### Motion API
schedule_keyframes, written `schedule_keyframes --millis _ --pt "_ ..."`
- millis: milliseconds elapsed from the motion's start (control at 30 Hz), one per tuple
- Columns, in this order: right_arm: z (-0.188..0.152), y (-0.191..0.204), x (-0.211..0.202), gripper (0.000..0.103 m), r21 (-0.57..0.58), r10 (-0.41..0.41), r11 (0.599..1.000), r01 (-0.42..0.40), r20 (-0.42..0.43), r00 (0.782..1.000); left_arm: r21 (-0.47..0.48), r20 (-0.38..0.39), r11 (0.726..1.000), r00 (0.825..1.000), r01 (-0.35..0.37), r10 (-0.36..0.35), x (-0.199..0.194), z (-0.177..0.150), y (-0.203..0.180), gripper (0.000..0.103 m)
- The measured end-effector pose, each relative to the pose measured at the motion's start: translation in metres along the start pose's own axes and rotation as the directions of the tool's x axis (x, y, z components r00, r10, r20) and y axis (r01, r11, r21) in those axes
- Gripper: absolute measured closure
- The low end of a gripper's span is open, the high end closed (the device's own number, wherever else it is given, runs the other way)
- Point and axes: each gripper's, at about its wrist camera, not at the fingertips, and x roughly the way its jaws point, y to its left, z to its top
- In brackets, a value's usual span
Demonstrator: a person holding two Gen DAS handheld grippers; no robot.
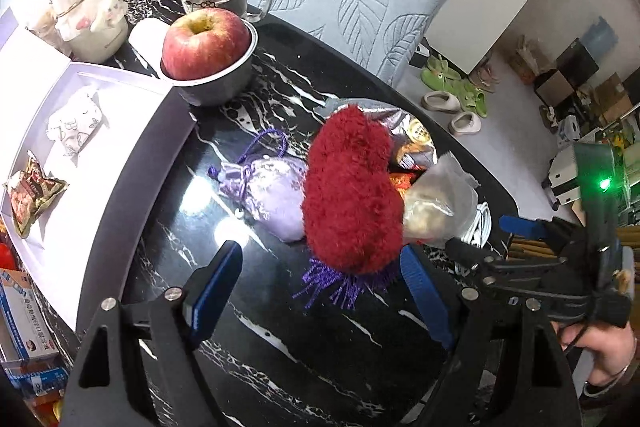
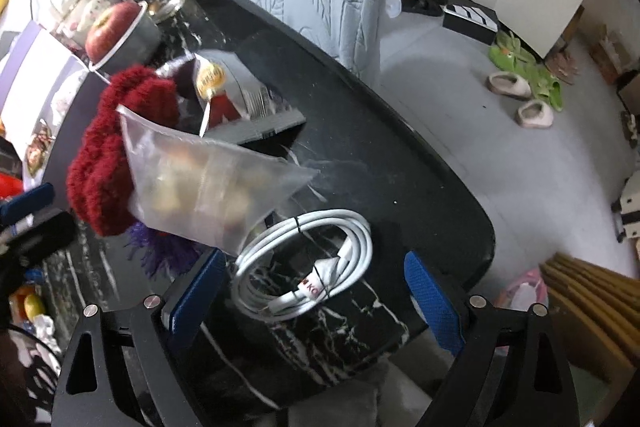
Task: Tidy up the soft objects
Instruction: 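Grasp the white cable with the right tool while the left tool grasps the red plush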
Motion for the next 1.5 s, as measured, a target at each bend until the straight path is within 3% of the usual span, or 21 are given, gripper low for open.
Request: schedule_keyframes --millis 133,233,433,633,700,867,933,1067,1100,1167,1200,1233,1367,1500 --pt "-0.002 0.002 0.004 0.018 -0.01 -0.029 1.0 0.029 0.017 0.999 0.001 0.011 1.0 1.0 0.008 -0.008 0.0 0.006 0.001 0.021" --pt "-0.004 0.006 0.001 0.034 -0.031 -0.033 0.999 0.034 0.032 0.999 0.001 0.026 1.0 0.999 0.027 -0.027 -0.001 0.011 0.0 0.021" --pt "-0.007 0.008 -0.002 0.051 -0.059 -0.003 0.998 0.005 0.045 0.999 0.021 0.023 0.999 0.999 0.026 -0.027 0.007 0.018 -0.005 0.021" --pt "-0.015 0.001 -0.006 0.055 -0.036 0.04 0.999 -0.038 0.052 0.998 0.036 -0.005 0.999 1.0 0.023 -0.023 0.028 0.022 -0.013 0.021" --pt "-0.016 -0.001 -0.008 0.064 -0.037 0.048 0.998 -0.046 0.059 0.997 0.035 -0.009 0.999 1.0 0.015 -0.015 0.033 0.026 -0.016 0.021" --pt "-0.018 -0.008 -0.009 0.067 -0.03 0.063 0.998 -0.061 0.065 0.996 0.041 -0.042 0.999 0.999 -0.011 0.013 0.051 0.03 -0.019 0.021" --pt "-0.018 -0.009 -0.008 0.09 -0.037 0.028 0.999 -0.025 0.061 0.998 0.052 -0.042 0.998 0.999 -0.033 0.035 0.055 0.031 -0.021 0.021" --pt "-0.02 -0.014 -0.008 0.09 -0.021 0.05 0.999 -0.049 0.062 0.997 0.061 -0.03 0.997 0.998 -0.048 0.05 0.058 0.032 -0.023 0.021" --pt "-0.02 -0.014 -0.008 0.09 -0.022 0.048 0.999 -0.047 0.062 0.997 0.063 -0.03 0.996 0.998 -0.055 0.057 0.058 0.031 -0.024 0.022" --pt "-0.02 -0.014 -0.009 0.09 -0.026 0.042 0.999 -0.041 0.063 0.997 0.068 -0.021 0.996 0.998 -0.056 0.057 0.058 0.029 -0.026 0.038" --pt "-0.02 -0.013 -0.009 0.09 -0.027 0.04 0.999 -0.038 0.063 0.997 0.076 -0.01 0.995 0.998 -0.059 0.06 0.056 0.027 -0.027 0.053" --pt "-0.02 -0.013 -0.009 0.09 -0.03 0.037 0.999 -0.035 0.063 0.997 0.083 -0.007 0.995 0.998 -0.057 0.058 0.055 0.025 -0.027 0.06" --pt "-0.022 -0.013 -0.011 0.09 -0.017 0.062 0.998 -0.061 0.063 0.996 0.091 -0.016 0.996 1.0 -0.022 0.024 0.051 0.018 -0.026 0.069" --pt "-0.025 -0.018 -0.016 0.09 0.001 0.078 0.997 -0.078 0.067 0.995 0.1 -0.014 0.995 1.0 0.0 0.002 0.04 0.011 -0.024 0.07"
